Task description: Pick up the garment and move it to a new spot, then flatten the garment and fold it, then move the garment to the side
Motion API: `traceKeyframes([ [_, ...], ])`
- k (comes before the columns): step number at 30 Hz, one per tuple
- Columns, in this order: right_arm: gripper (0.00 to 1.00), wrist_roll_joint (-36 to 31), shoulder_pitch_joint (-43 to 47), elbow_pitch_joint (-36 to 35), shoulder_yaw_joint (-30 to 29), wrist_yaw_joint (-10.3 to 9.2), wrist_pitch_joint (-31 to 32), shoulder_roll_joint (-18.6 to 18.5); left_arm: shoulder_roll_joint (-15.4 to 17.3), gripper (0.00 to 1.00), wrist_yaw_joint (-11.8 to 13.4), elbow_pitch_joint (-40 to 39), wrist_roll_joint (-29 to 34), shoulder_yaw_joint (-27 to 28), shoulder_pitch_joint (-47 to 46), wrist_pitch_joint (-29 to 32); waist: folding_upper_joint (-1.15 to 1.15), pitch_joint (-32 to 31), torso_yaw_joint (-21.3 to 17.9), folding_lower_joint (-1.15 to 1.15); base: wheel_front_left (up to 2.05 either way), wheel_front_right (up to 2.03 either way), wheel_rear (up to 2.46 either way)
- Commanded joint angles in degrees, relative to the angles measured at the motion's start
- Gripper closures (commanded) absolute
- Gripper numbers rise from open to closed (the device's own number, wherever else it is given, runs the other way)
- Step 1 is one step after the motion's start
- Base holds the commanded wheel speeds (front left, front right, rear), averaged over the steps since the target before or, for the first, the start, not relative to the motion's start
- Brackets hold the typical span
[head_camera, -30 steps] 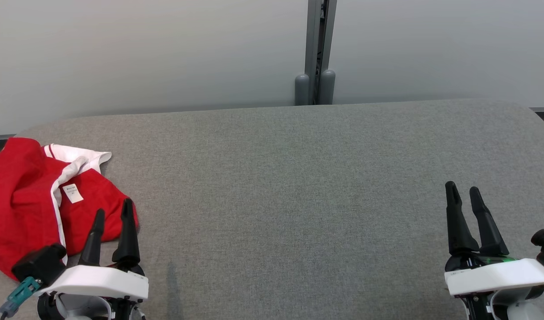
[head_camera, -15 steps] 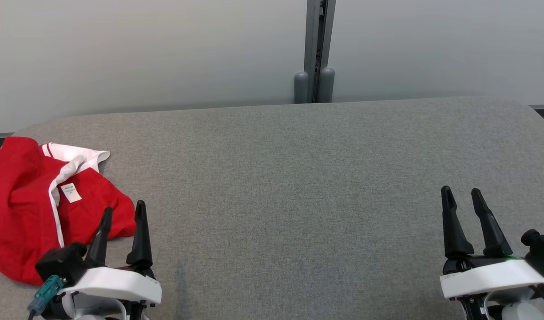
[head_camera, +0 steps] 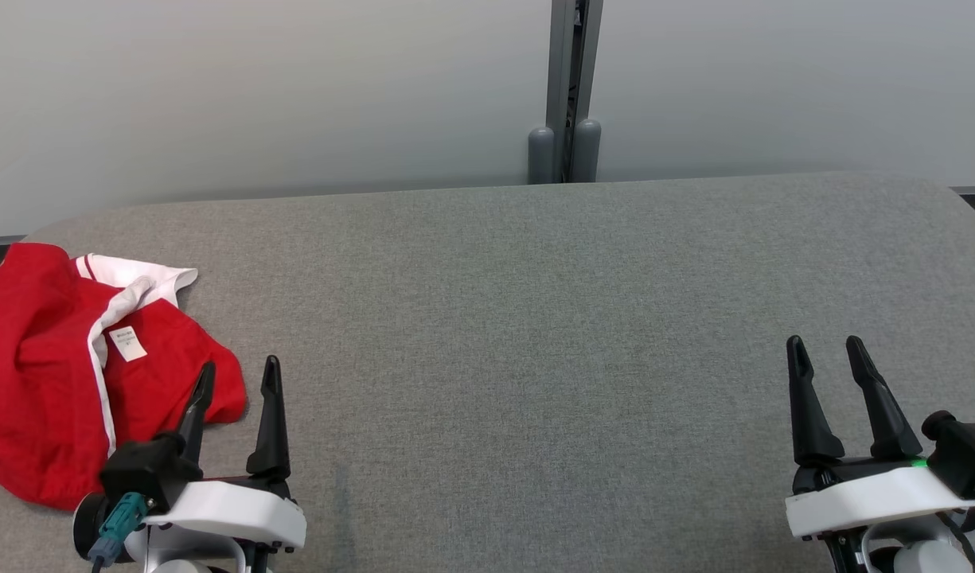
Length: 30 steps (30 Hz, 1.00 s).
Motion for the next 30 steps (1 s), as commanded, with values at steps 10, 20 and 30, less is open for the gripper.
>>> traceKeyframes([
  [10,0.00,-5.3,-0.9,0.0,-0.8,0.27,-0.9,0.0,0.4,0.00,0.6,-0.4,5.4,-1.3,-1.1,-2.3,0.00,0.1,0.2,0.00,0.00,0.00,0.00],
  [20,0.00,-8.8,-1.1,-0.2,-1.2,0.28,-1.4,0.1,0.4,0.00,1.1,0.0,8.9,-2.3,-1.3,-3.7,0.00,0.2,0.2,0.00,0.00,0.00,0.00],
  [30,0.00,-10.7,-1.2,-0.1,-1.4,0.23,-1.8,0.1,0.5,0.00,1.3,0.6,11.1,-3.0,-1.6,-4.6,0.00,0.2,0.3,0.00,0.00,0.00,0.00],
])
